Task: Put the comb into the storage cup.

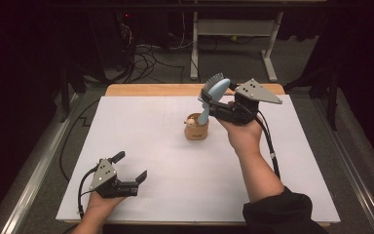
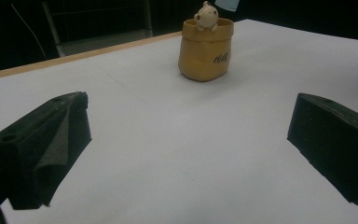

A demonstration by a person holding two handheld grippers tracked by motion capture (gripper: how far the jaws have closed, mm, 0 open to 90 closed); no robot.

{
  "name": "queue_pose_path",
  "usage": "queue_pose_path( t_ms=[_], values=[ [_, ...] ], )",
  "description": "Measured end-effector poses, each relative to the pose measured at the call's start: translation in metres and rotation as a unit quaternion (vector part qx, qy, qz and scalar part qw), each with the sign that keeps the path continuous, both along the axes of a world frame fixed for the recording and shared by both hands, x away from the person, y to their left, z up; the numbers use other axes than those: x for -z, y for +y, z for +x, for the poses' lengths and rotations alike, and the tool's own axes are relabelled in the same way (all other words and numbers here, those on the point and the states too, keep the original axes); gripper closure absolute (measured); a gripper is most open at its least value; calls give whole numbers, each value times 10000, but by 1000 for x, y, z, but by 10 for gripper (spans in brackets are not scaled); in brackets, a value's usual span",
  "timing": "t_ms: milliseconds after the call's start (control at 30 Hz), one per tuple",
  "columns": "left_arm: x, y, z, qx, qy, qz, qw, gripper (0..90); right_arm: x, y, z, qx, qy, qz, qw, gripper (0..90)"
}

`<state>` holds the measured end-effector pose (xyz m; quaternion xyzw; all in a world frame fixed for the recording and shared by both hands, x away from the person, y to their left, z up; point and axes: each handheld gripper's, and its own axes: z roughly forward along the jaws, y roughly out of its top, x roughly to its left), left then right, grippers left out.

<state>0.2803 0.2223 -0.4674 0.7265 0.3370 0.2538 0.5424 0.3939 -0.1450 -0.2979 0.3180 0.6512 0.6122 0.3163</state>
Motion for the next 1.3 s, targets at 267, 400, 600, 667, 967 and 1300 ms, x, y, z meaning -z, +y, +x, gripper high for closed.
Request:
queue_pose_path(
  t_ms=[267,400,600,667,967,1300],
  values=[
    [0,1,0,-20,-13,-32,10000,3,0,6,8,27,6,-16,10000,207],
    [-1,1,0,-15,-58,-85,9999,2,2,9,12,50,26,-52,10000,207],
    [-1,2,0,-20,-48,-127,9999,2,6,12,19,91,89,-83,9999,207],
    [-1,2,0,-25,-51,-126,9999,2,9,13,21,92,139,-78,9998,207],
    [-1,4,-1,-46,-54,-133,9999,2,16,19,28,113,221,-160,9996,206],
    [-2,3,-1,-27,-60,-117,9999,2,25,24,34,127,332,-213,9991,206]
  ],
)
